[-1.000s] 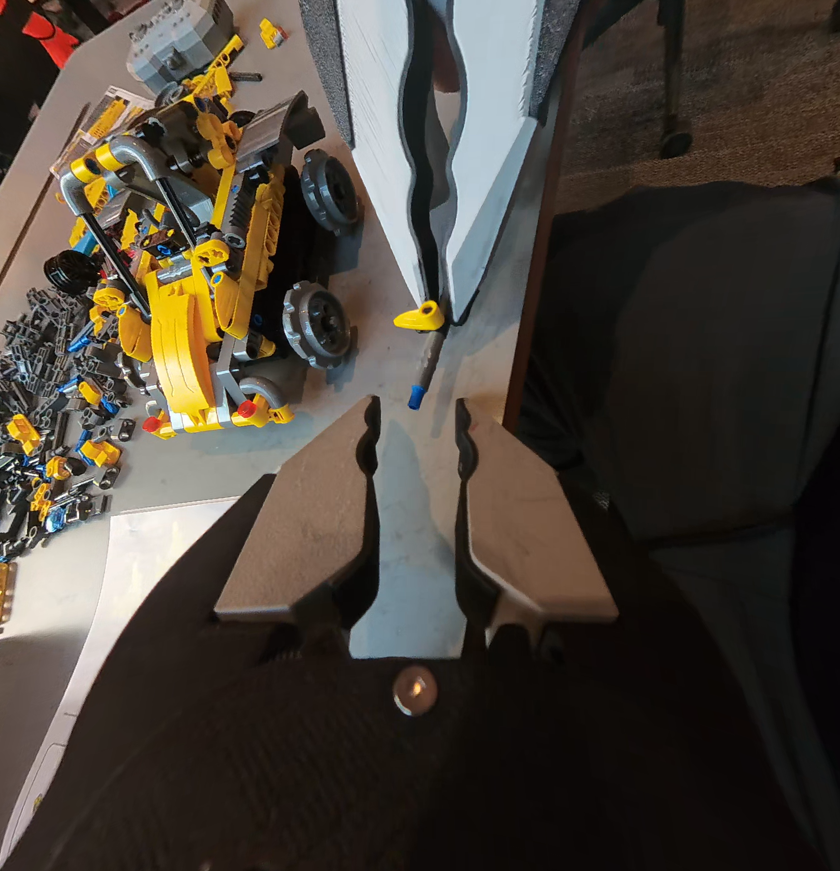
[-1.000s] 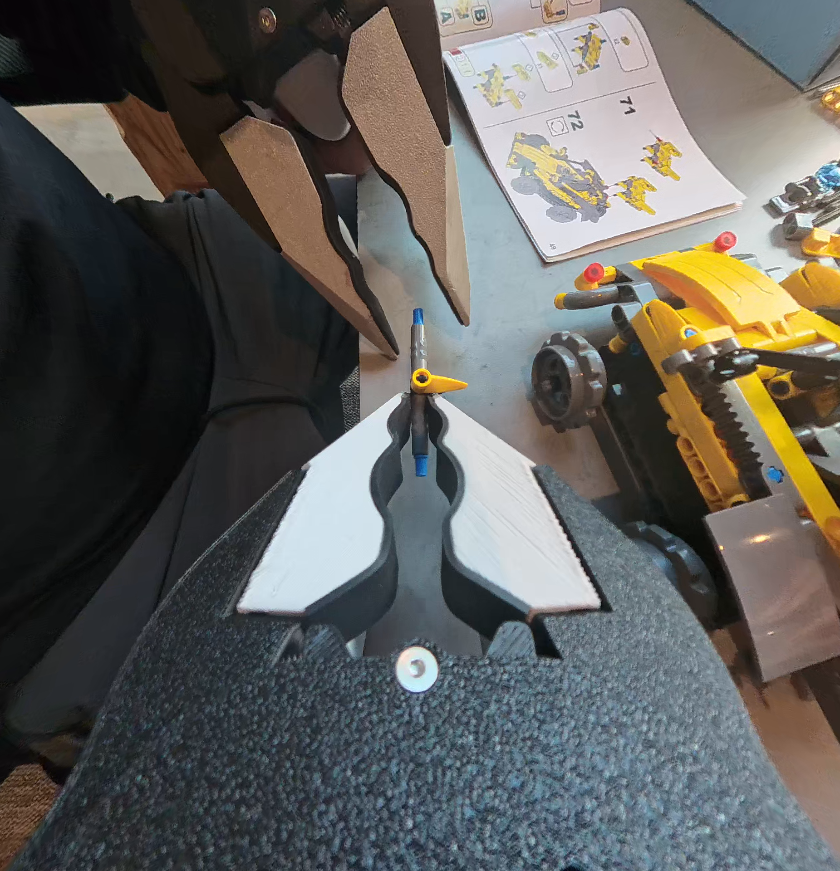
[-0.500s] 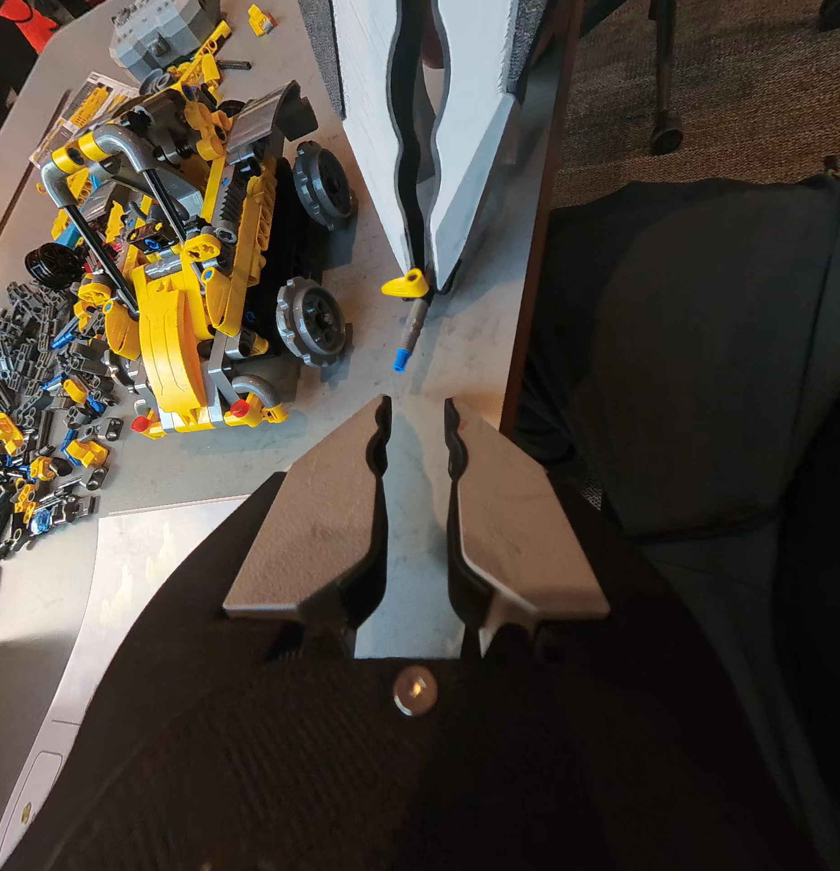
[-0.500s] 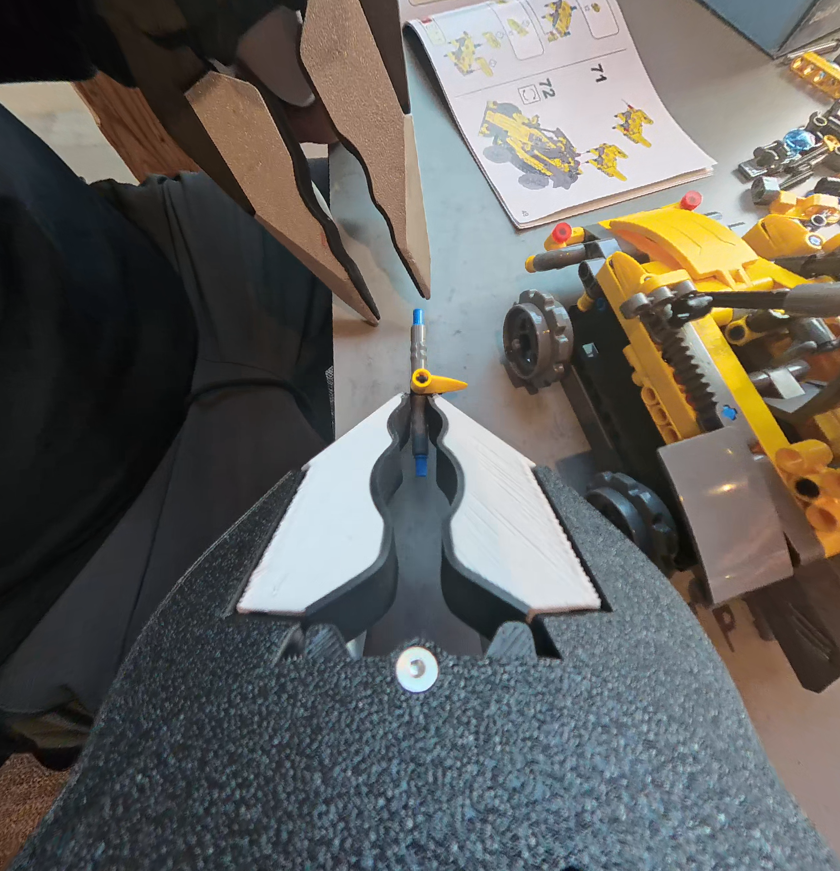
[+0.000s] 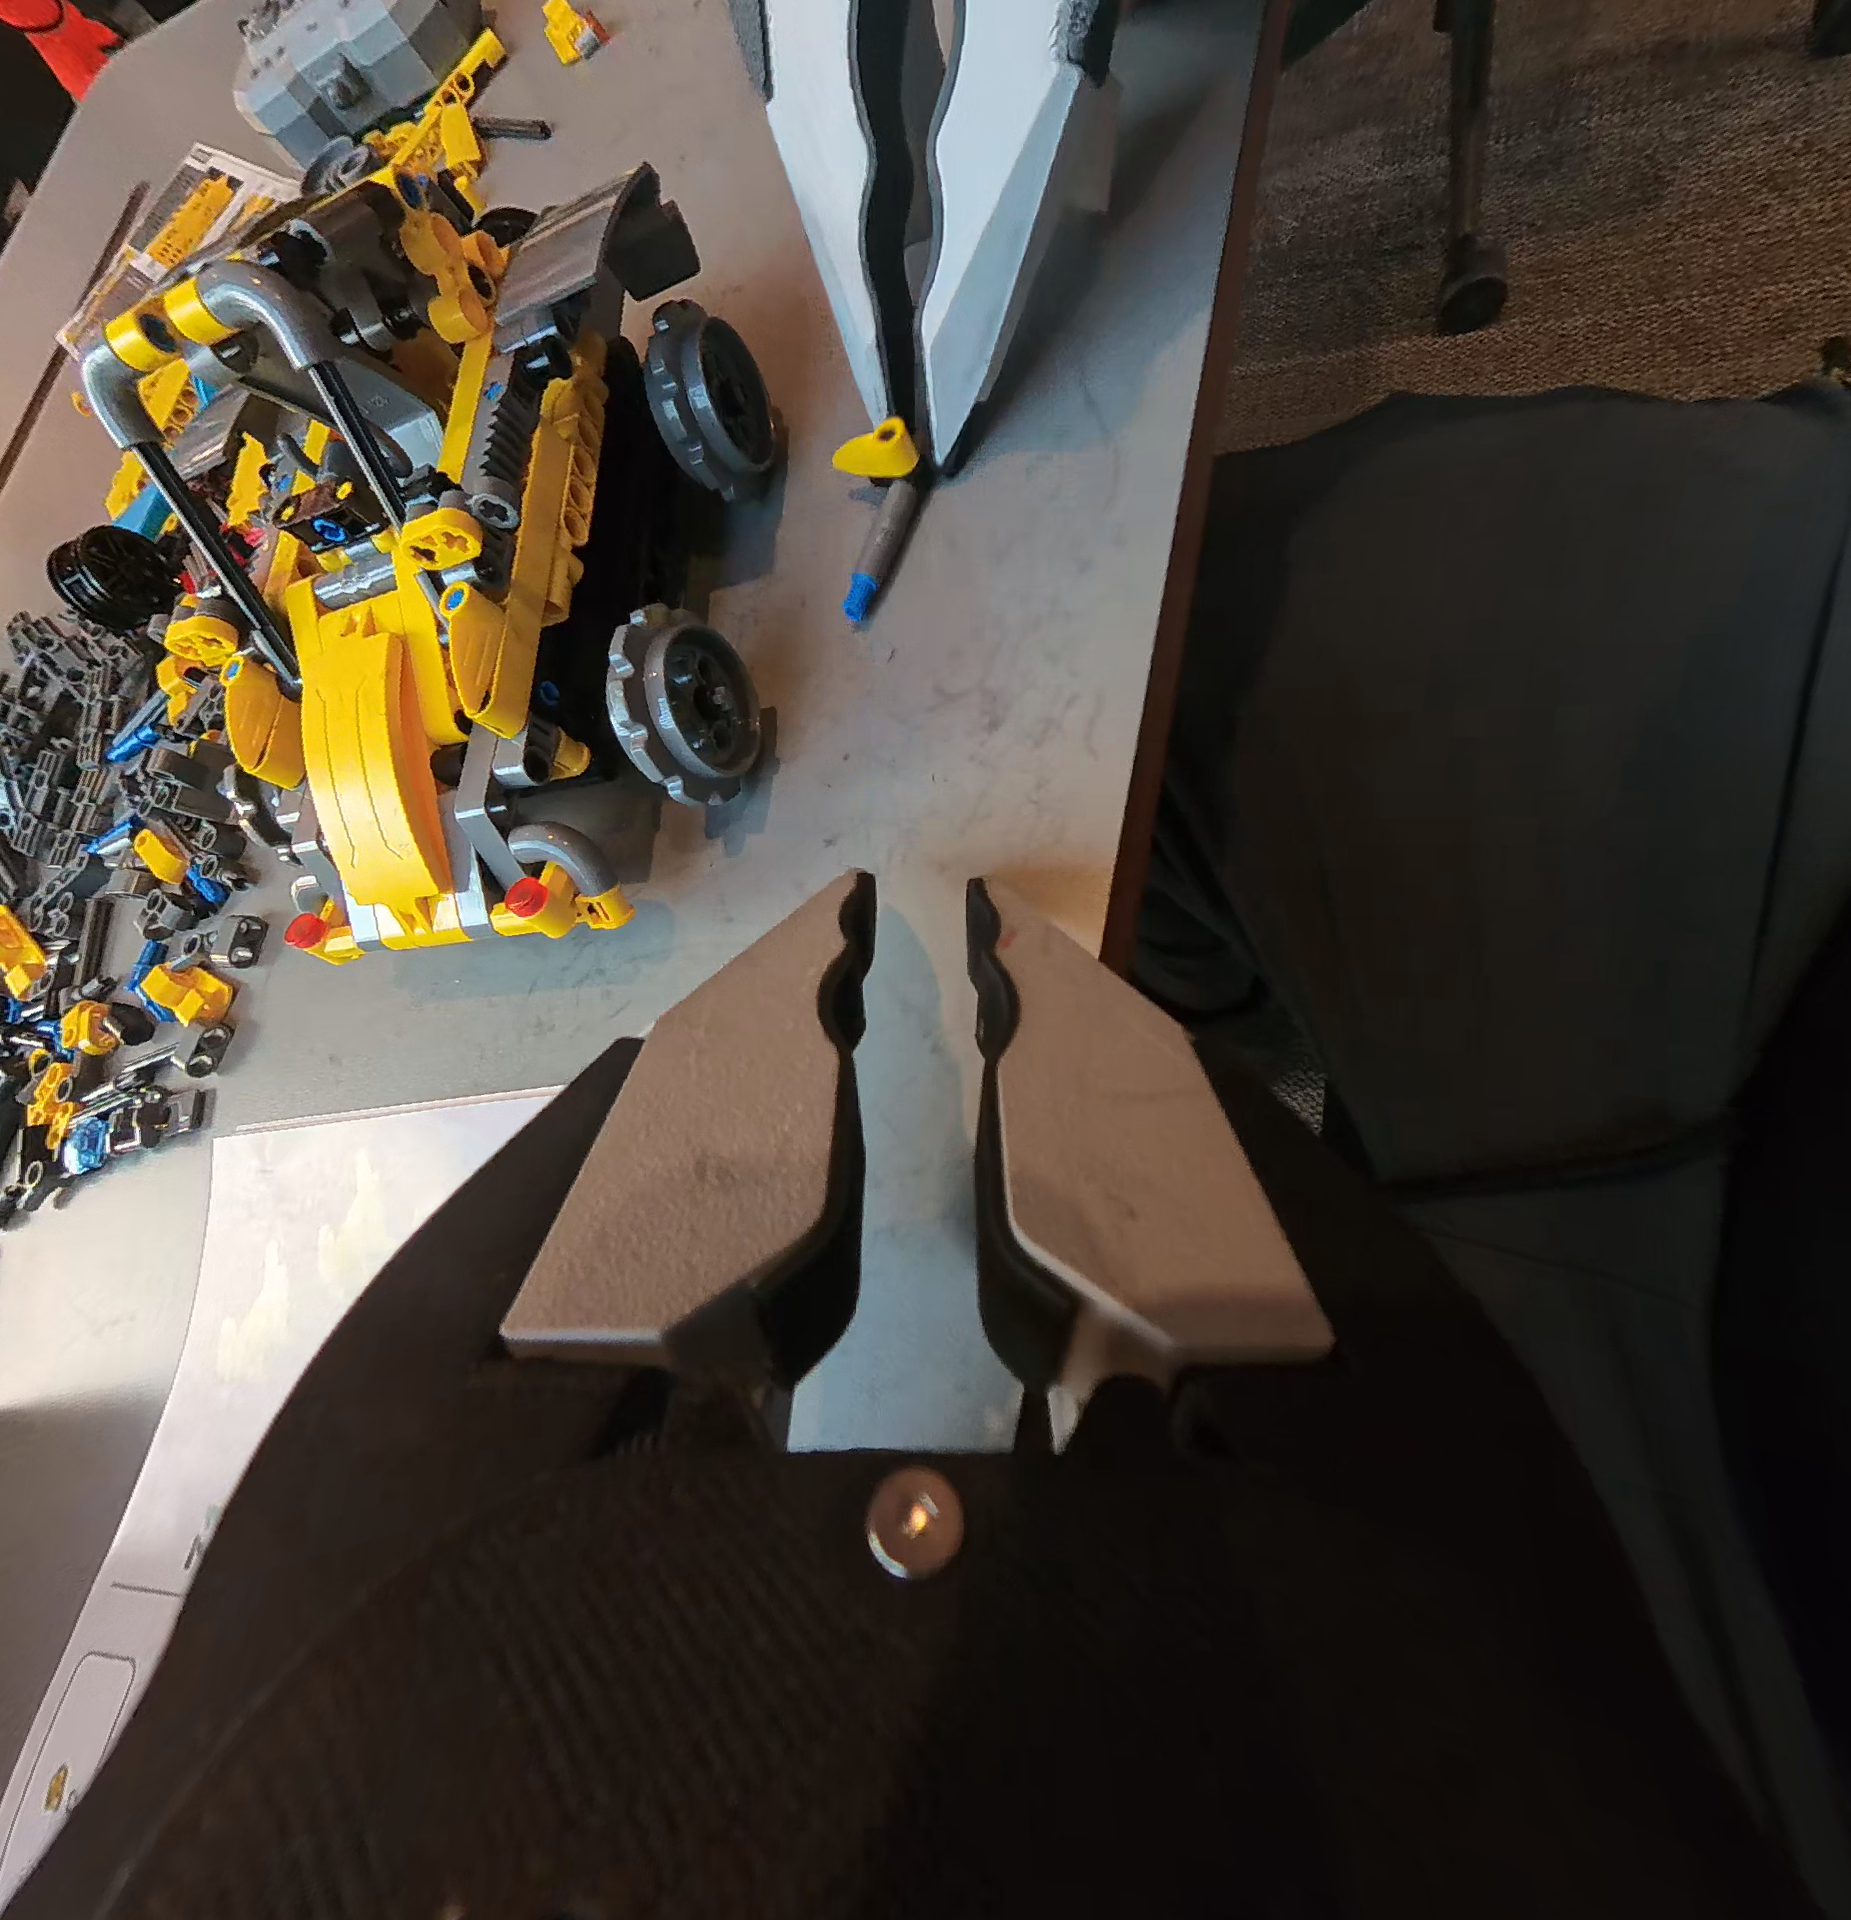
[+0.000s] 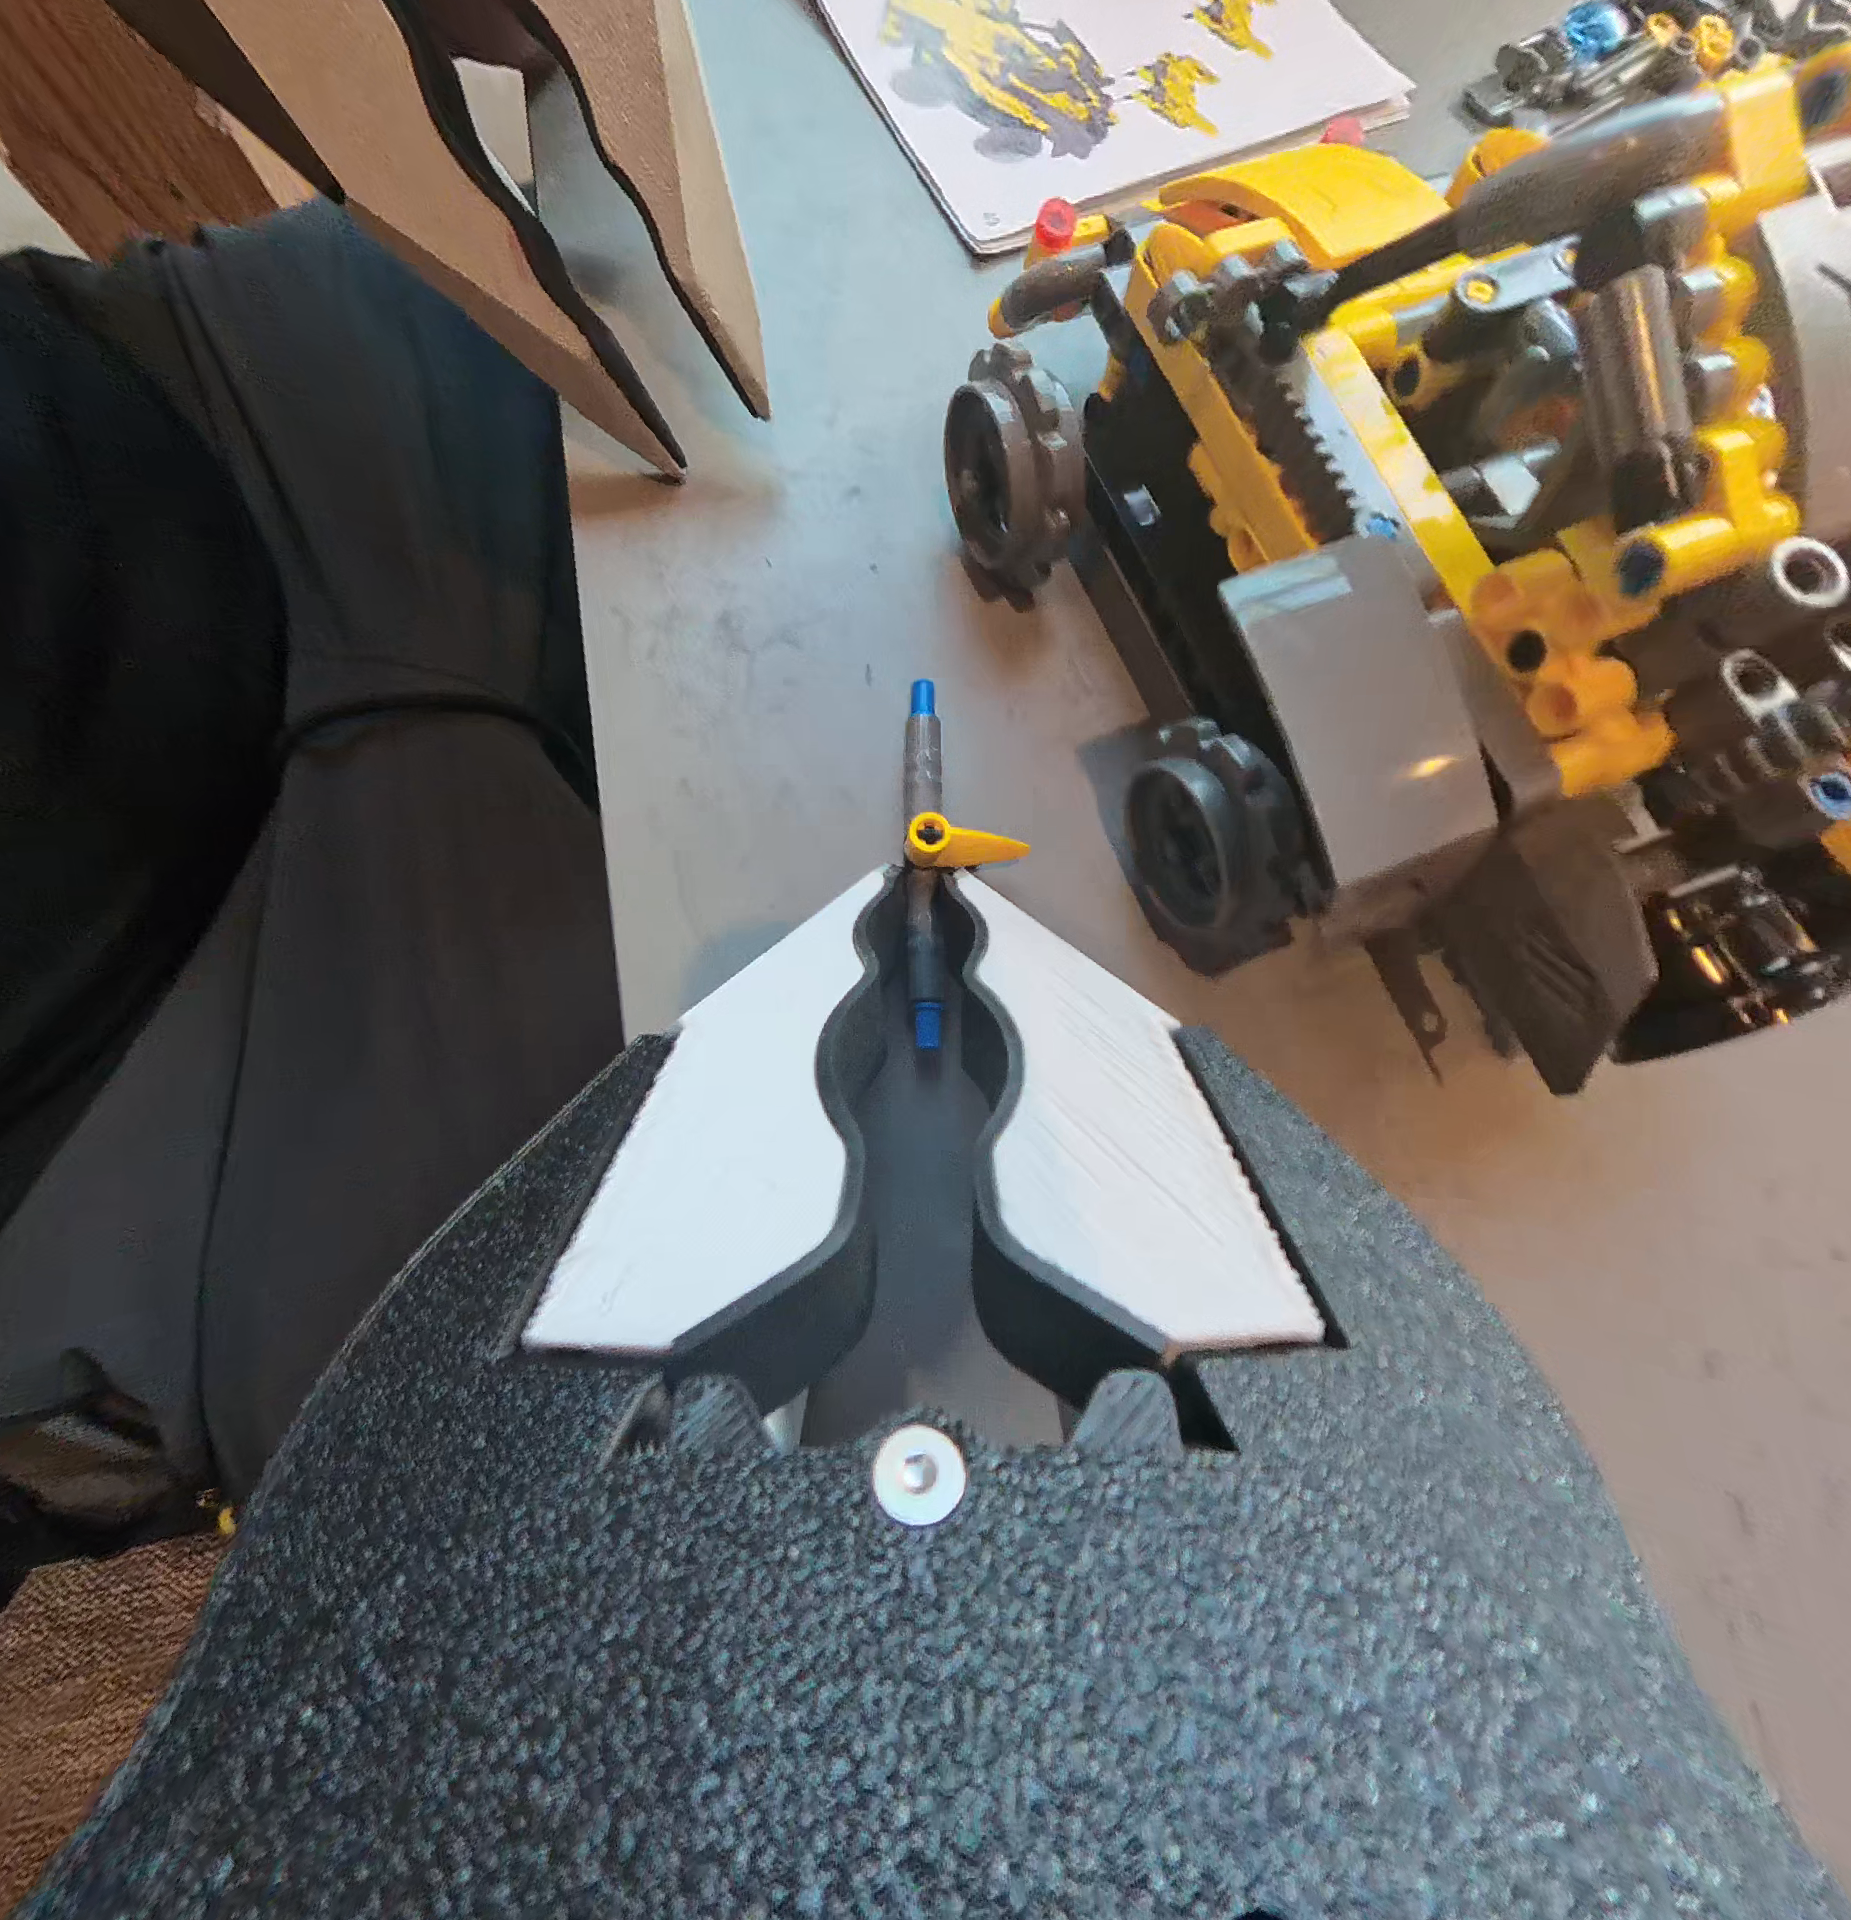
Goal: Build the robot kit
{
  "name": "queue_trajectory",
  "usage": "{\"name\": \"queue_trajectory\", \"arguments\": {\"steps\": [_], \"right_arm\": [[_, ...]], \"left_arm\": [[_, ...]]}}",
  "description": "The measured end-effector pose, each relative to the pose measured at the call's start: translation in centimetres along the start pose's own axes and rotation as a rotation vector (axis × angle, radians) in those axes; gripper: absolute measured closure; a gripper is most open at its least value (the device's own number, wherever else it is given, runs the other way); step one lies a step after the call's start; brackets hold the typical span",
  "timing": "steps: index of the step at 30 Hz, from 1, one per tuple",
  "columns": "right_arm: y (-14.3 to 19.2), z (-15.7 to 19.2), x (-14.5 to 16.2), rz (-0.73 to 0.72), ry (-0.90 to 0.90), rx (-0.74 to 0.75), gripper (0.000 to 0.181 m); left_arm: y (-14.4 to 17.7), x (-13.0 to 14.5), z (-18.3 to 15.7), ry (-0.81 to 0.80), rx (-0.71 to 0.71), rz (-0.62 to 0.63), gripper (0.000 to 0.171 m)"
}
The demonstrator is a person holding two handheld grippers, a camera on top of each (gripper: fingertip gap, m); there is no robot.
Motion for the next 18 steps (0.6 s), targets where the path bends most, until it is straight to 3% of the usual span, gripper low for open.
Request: {"name": "queue_trajectory", "arguments": {"steps": [18], "right_arm": [[0.26, -0.34, 0.24, 0.002, -0.012, -0.002, 0.177]], "left_arm": [[-0.06, -0.03, -0.07, -0.006, 0.009, 0.003, 0.164]]}}
Point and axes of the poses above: each gripper's, where its closed fingertips meet, y back along the fingers, x out of its underside, z = x × y across the jaws, the point moved 10 cm from there along y, back along the fingers, and after that the axes turned 14 degrees about -y, right-handed, at the moved point
